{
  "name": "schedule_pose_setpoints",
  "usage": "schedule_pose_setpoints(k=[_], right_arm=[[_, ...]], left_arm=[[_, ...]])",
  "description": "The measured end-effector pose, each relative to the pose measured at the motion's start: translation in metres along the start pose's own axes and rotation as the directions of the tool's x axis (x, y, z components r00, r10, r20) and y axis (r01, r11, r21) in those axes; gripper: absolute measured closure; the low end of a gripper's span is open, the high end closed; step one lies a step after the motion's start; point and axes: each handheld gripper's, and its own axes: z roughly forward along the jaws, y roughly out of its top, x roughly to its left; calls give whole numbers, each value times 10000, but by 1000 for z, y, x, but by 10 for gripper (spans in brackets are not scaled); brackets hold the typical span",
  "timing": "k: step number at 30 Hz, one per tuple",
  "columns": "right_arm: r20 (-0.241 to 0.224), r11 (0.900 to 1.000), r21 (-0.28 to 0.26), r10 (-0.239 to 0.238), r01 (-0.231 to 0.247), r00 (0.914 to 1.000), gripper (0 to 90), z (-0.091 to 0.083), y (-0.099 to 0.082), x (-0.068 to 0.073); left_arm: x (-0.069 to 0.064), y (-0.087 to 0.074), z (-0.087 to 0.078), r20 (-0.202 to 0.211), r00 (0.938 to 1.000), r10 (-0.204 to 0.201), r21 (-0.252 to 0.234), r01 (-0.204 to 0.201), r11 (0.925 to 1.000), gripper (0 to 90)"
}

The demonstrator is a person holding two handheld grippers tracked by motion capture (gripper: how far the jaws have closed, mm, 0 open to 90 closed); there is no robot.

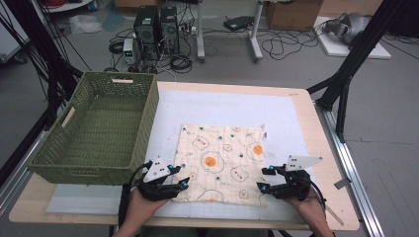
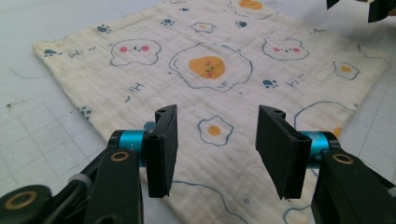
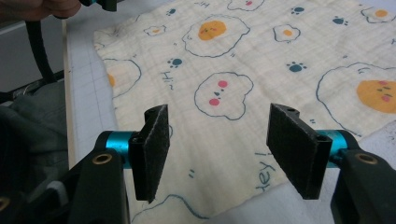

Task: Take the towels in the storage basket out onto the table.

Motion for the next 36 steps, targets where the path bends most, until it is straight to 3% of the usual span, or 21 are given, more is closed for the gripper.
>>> schedule_pose_setpoints(k=[20,24,29,36], right_arm=[[-47,9989,417,-233,235,9997,380,6,1,2],[-171,9949,901,-442,456,9989,434,12,-1,4],[-427,9786,1825,-891,954,9951,479,25,-3,10],[-456,9859,1518,-647,709,9969,470,22,-2,8]], left_arm=[[4,0,-1,-138,9999,8,0,-8,10000,482],[4,0,0,-133,9999,21,59,-20,10000,482],[4,0,1,-131,9999,45,136,-43,9999,482],[4,-1,2,-108,9999,35,193,-33,9998,481]])
